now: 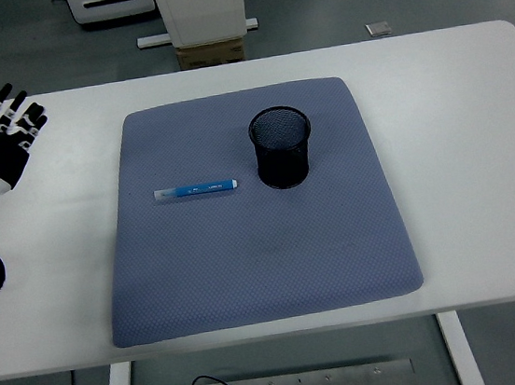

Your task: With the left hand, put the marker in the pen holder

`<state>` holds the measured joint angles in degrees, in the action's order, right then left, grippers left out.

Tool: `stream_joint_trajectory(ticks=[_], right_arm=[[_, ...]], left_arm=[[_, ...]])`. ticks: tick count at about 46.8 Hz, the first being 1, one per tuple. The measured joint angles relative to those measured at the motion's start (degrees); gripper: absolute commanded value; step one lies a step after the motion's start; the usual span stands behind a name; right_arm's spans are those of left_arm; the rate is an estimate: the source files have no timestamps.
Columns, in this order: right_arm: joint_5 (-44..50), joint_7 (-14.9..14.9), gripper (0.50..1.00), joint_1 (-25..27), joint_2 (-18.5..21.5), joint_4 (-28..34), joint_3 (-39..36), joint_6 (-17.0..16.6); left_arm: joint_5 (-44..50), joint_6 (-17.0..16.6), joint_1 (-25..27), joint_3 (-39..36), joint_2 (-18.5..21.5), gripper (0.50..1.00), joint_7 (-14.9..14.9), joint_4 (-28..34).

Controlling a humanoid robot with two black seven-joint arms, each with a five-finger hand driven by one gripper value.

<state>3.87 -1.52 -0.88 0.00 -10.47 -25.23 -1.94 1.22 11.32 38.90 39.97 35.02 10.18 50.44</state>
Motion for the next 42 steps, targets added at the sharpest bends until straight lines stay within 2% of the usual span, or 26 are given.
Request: stream_joint_trajectory(ticks=[4, 7, 12, 18, 21, 23, 27, 35, 42], right_arm=[[0.0, 0.0, 1.0, 0.0, 0.0, 0.0, 0.0, 0.0], [0.0, 0.0, 1.0, 0.0, 0.0, 0.0, 0.0, 0.0], [0.0, 0.0, 1.0, 0.0, 0.0, 0.0, 0.0, 0.0], [0.0, 0.0, 1.0, 0.0, 0.0, 0.0, 0.0, 0.0], [0.0, 0.0, 1.0, 0.0, 0.0, 0.0, 0.0, 0.0], [0.0, 0.0, 1.0, 0.0, 0.0, 0.0, 0.0, 0.0], [0.0, 0.0, 1.0, 0.0, 0.0, 0.0, 0.0, 0.0], [0.0, 0.0, 1.0, 0.0, 0.0, 0.0, 0.0, 0.0], [0.0, 0.0, 1.0, 0.0, 0.0, 0.0, 0.0, 0.0]], left_arm=[[0.1, -0.6, 2.5, -3.5, 2.6, 1.0, -2.1, 2.8], [0.0, -1.4, 4.4, -6.1, 4.7, 1.0, -2.4, 5.3], [-0.3, -4.4, 9.5, -14.8, 7.1, 1.0, -2.4, 8.5], [-4.1, -7.7, 17.2, -27.3, 7.4, 1.0, -2.4, 9.5], [-7.7, -10.4, 20.4, -32.5, 7.3, 1.0, -2.4, 10.6], [-12.3, -13.7, 22.6, -35.9, 6.9, 1.0, -2.4, 12.4], [-13.1, -15.8, 24.1, -37.4, 6.8, 1.0, -2.6, 14.6], [-18.3, -16.0, 26.7, -40.6, 6.3, 1.0, -2.9, 16.4], [-24.5, -15.8, 31.9, -47.5, 4.4, 1.0, -2.9, 16.5]])
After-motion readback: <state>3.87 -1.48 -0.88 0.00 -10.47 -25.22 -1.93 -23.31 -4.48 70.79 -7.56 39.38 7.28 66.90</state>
